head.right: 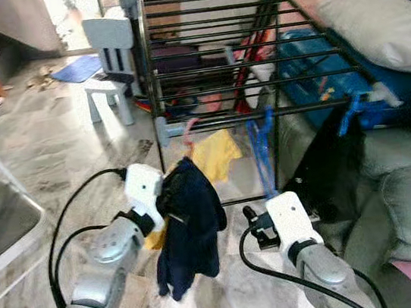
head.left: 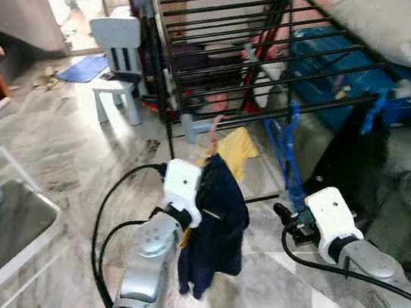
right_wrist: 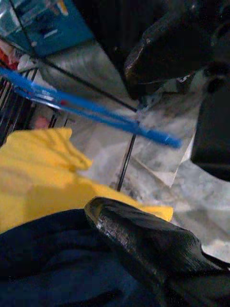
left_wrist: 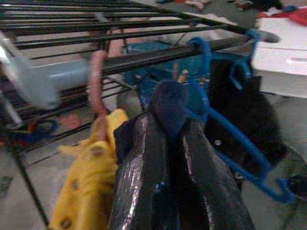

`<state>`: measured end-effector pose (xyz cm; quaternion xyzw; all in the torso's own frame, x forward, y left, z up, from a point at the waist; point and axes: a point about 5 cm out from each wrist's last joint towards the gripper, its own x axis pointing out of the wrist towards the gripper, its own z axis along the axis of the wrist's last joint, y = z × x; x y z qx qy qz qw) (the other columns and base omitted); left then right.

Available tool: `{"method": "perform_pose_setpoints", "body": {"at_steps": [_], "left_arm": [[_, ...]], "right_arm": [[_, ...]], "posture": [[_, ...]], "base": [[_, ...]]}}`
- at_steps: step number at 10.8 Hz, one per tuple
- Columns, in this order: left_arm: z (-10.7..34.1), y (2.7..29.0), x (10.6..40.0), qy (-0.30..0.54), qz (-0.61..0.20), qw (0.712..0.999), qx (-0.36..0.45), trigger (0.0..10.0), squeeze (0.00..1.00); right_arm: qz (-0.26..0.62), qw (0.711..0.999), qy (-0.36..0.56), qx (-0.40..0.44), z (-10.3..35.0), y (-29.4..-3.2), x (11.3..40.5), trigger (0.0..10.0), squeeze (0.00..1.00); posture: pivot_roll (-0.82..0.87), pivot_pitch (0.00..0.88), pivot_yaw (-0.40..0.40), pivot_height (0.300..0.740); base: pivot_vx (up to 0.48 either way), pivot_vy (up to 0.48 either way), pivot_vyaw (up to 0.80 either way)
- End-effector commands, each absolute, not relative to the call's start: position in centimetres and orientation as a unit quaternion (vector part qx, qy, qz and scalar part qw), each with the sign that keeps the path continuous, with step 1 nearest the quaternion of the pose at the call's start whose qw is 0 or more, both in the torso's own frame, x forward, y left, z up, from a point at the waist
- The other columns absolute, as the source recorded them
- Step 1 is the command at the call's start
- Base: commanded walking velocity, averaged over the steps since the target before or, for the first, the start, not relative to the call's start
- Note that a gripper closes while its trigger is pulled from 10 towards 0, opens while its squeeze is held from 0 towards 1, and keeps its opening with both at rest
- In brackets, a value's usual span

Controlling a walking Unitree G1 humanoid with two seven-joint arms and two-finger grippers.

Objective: Hang hanger

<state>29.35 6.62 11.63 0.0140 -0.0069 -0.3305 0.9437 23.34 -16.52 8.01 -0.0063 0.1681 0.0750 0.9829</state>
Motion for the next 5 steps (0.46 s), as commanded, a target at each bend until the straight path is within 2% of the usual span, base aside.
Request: {"method": "perform_pose_setpoints", "body": {"at_steps": [1,4,5], "left_arm": [[12.93,6.18,29.5,-0.038,-0.34,0.94,0.015,10.0,0.0],[12.99,6.12,30.04,-0.032,-0.332,0.943,0.003,10.0,0.0],[12.93,5.88,30.11,-0.029,-0.332,0.943,0.007,10.0,0.0]], "right_arm": [[0.061,0.985,0.164,-0.01,8.14,-16.98,23.36,10.0,0.0],[0.075,0.983,0.167,-0.006,8.26,-17.05,23.66,10.0,0.0],[0.089,0.982,0.167,-0.01,8.34,-16.96,24.08,10.0,0.0]], "posture": [[-0.01,0.0,-0.043,0.74],[-0.02,0.0,-0.036,0.74],[-0.02,0.0,-0.033,0.74]], "base": [[0.0,0.0,0.0],[0.0,0.0,0.0],[0.27,0.0,0.0]]}}
